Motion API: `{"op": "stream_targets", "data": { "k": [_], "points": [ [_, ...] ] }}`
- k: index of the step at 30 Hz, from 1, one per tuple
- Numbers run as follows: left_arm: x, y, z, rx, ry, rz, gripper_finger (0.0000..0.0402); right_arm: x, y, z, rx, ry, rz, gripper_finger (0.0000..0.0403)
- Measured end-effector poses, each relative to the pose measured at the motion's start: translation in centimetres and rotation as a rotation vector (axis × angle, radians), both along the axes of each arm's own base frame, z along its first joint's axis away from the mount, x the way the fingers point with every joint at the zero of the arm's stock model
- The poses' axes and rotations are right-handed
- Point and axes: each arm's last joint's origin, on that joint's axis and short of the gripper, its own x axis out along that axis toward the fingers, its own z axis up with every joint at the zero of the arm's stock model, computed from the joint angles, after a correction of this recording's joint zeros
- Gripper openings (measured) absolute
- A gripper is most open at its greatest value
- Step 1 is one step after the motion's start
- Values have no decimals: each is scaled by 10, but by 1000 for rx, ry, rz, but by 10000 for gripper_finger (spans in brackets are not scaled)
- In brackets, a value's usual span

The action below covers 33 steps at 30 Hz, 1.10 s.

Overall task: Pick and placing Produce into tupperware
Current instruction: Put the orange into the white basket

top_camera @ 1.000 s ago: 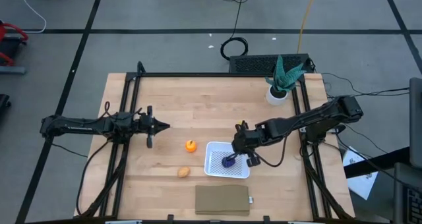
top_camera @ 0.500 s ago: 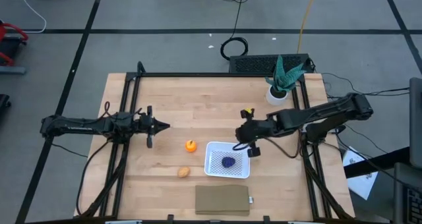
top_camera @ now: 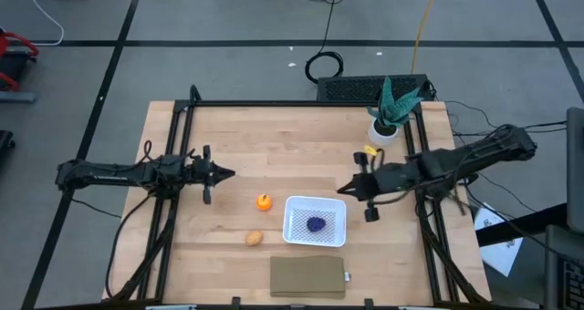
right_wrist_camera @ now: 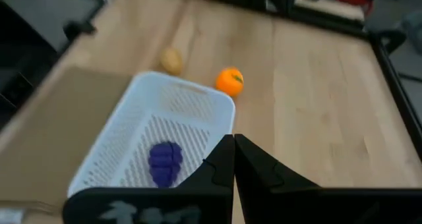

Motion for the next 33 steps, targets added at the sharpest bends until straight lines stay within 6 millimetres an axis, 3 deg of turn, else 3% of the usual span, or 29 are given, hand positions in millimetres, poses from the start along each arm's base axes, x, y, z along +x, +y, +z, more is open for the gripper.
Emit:
{"op": "stream_targets", "data": {
  "k": [7,11,19,24,33],
  "points": [
    [0,0,-1,-2,6,0,24,-31,-5,-15,93,-210,5,0],
    [0,0,-1,-2,6,1,24,-47,-14,-26,76,-264,-86,0],
    [0,0,-1,-1,8,7,24,-75,-22,-30,134,-402,-83,0],
    [0,0,-1,-1,8,7,24,-87,-23,-43,125,-432,63,0],
    [0,0,-1,-2,7,7,24,-101,-33,-36,118,-562,25,0]
  ]
}}
